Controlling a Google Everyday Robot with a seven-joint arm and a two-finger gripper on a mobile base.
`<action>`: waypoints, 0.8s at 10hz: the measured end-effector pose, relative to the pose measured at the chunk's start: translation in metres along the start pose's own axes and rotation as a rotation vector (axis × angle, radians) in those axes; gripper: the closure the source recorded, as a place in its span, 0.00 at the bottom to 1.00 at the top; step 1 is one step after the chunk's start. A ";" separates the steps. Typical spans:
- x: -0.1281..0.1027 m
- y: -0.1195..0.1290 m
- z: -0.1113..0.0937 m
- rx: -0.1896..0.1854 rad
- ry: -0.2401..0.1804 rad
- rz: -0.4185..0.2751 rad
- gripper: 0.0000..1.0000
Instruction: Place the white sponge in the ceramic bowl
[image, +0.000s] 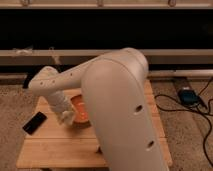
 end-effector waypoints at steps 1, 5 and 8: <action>0.003 -0.025 -0.003 -0.021 -0.031 0.075 1.00; -0.016 -0.077 -0.007 -0.098 -0.142 0.303 0.70; -0.049 -0.070 -0.005 -0.124 -0.152 0.315 0.40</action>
